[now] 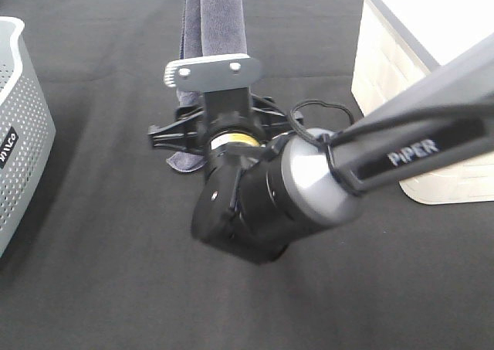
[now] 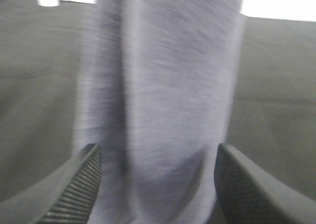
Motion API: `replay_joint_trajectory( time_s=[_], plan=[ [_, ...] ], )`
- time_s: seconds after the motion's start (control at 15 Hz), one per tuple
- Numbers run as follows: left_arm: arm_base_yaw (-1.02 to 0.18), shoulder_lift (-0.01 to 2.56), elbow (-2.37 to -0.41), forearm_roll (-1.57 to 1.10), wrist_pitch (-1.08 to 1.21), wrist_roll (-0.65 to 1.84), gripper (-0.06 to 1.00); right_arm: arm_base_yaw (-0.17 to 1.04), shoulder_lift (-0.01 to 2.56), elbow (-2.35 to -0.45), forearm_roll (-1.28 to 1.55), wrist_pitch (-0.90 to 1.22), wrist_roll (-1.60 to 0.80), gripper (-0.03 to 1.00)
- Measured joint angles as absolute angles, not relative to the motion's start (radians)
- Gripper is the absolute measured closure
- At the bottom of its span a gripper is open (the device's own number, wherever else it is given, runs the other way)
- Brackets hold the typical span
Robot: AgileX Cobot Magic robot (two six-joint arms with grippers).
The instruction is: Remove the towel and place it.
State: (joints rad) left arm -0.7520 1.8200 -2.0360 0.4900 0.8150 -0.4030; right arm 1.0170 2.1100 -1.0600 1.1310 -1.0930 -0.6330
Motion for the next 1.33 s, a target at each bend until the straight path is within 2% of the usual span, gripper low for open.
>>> replay_joint_trajectory(
  time_s=[0.13,0.27,0.4,0.53,0.6,0.73,1.0,1.33],
  plan=[
    [-0.752,1.82,-2.036,0.493,0.815,-0.403,0.94,0.995,2.119,-1.065,1.138,-1.063,-0.629,0.32],
    [-0.752,1.82,-2.036,0.494,0.814,-0.403,0.94,0.995,2.119,-1.067,1.15,-1.049,-0.628,0.39],
    [-0.752,1.82,-2.036,0.495,0.814,-0.403,0.94,0.995,2.119,-1.068,1.179,-1.049,-0.628,0.59],
    [-0.752,1.82,-2.036,0.495,0.814,-0.403,0.94,0.995,2.119,-1.068,1.198,-1.078,-0.628,0.89],
    [-0.752,1.82,-2.036,0.495,0.814,-0.403,0.94,0.995,2.119,-1.069,1.201,-1.083,-0.628,0.95],
    [-0.752,1.82,-2.036,0.495,0.814,-0.403,0.94,0.995,2.113,-1.07,1.202,-1.032,-0.628,0.95],
    [-0.752,1.822,-2.049,0.496,0.815,-0.402,0.94,0.948,1.952,-1.016,1.093,-0.711,-0.631,0.95],
    [-0.732,1.821,-2.139,0.444,0.878,-0.369,0.94,0.676,1.712,-0.988,0.993,0.006,-0.808,0.95]
  ],
)
